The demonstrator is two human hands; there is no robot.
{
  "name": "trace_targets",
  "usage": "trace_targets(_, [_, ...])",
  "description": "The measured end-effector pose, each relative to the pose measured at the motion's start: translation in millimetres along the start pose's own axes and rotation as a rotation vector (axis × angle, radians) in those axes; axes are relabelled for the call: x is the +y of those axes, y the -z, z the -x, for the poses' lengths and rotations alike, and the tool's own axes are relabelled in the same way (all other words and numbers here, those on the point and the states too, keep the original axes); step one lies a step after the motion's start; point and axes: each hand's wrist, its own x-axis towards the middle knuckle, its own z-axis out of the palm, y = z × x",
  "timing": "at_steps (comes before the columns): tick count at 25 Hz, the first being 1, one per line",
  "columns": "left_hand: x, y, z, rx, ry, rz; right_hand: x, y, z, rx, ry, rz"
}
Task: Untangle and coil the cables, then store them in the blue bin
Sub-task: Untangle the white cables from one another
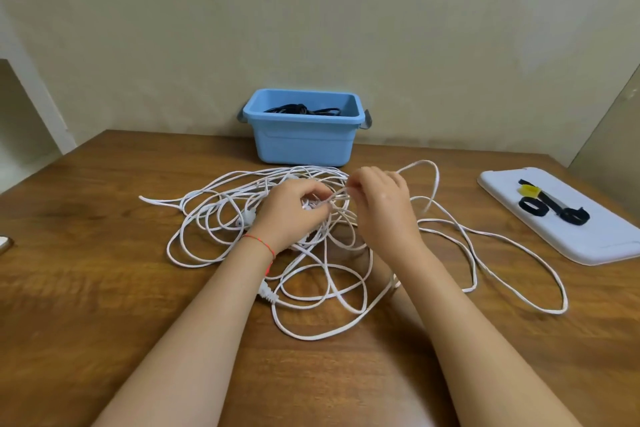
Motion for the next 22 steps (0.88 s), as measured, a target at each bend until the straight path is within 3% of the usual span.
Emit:
trace_targets(3, [1.2, 4.3, 0.7, 0.115, -0.043, -0.050, -0.7, 10.9, -3.1, 0.202, -0.083, -0.100])
trace_targets(5, [2.5, 7.1, 1.9, 0.091, 0.015, -0.045, 3.7, 16.4, -3.6, 0.266, -0.203, -0.143])
trace_targets(9, [6.8, 10.0, 5.4, 0.036, 0.022, 0.003, 18.2, 22.0, -4.2, 0.094, -0.399, -0.166])
trace_targets(16, [12.6, 11.6, 6.1, 0.079, -0.021, 0.010, -3.4, 9.9, 1.2, -0.104, 0.011, 0.032])
trace_targets(22, [9.1, 15.6, 4.6, -0.011, 0.018, 0.091, -1.0, 8.5, 1.3, -0.075, -0.022, -0.042])
